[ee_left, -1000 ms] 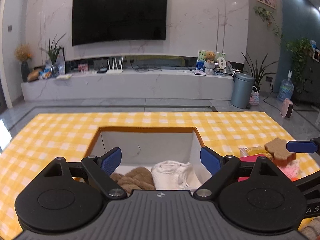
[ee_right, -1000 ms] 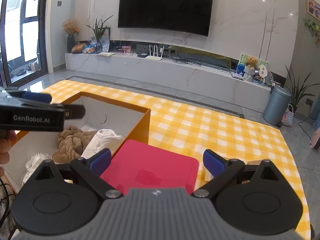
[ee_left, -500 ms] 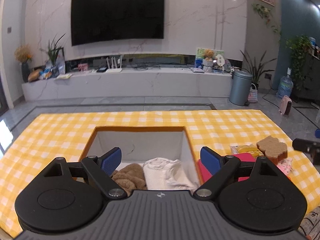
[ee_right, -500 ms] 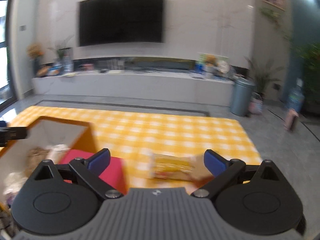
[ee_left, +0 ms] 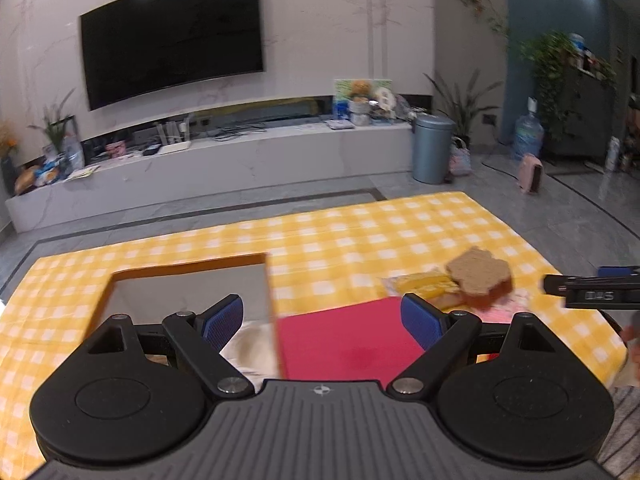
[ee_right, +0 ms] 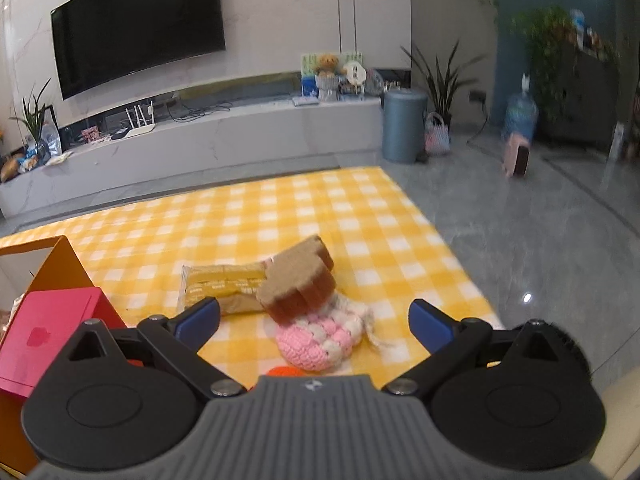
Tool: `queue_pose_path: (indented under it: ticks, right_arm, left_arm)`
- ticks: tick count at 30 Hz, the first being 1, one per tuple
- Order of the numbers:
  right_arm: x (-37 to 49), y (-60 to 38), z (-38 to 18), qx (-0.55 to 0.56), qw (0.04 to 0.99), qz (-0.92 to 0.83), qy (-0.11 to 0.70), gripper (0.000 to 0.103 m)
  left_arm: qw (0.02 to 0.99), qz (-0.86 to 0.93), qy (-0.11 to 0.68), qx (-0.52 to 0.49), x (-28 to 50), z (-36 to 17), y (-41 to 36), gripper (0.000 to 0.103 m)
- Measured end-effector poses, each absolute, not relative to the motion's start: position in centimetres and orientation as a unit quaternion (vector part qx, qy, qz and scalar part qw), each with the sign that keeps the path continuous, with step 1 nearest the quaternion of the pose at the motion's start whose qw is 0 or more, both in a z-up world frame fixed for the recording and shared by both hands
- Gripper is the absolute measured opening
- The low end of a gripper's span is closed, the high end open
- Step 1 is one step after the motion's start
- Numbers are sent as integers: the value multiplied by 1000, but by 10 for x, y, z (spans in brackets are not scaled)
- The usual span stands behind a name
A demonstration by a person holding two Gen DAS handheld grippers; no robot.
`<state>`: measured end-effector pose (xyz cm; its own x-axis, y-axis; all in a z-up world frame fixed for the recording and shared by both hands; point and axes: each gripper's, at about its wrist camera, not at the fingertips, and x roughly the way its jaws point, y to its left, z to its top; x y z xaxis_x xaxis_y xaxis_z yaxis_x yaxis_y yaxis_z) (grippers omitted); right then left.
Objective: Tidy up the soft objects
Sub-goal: 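Move both tools back toward the remaining items on the mat, then grasp the orange knit ball with the right tool while the left tool grasps the yellow snack packet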
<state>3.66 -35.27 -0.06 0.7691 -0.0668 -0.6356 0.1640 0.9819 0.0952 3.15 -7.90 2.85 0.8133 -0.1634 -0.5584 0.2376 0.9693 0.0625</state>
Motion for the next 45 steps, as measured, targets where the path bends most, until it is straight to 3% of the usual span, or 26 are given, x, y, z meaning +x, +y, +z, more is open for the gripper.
queue_pose_path:
  ticks: [11,19,23,27,32,45]
  right_arm:
    - [53,-385,-45,153,904,-63,393,99]
    - [72,-375,-74,138,876,-46,460,98]
    - [83,-355,-82,100,871,-6,481,79]
    - [91,-350,-90,92,862,1,498,72]
    - [85,-352,-86,103,869,18,484,41]
    - [75,-361,-71,120,885,16,449,41]
  left_arm:
    - [935,-183,296,65,47,23,-137,103]
    - [921,-186,334,72,61,15,-160,103]
    - [920,-195,330,79,60,22,-167,103]
    - [920,-209,317,91,61,31,-177,103]
    - [913,-205,325,137,73,23,-198,103]
    - [885,-202,339,246,122,-19,-239,103]
